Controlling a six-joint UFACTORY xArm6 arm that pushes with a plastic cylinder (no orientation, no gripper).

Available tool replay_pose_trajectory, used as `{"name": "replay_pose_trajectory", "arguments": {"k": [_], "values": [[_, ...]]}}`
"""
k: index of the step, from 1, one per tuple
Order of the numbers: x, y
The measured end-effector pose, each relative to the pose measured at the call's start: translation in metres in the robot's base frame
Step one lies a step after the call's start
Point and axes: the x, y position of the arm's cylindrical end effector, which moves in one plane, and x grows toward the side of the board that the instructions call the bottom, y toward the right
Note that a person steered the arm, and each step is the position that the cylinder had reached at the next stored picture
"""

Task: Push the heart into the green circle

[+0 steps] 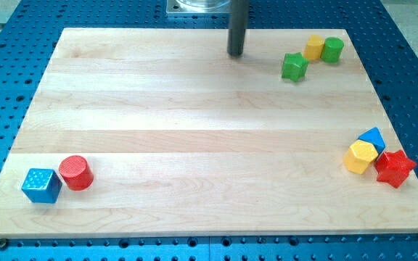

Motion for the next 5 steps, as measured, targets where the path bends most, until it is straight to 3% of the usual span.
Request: {"name": "replay_pose_trajectory", "arguments": {"k": [3,5], "values": [[0.049,0.07],[0.056,0.136]]}}
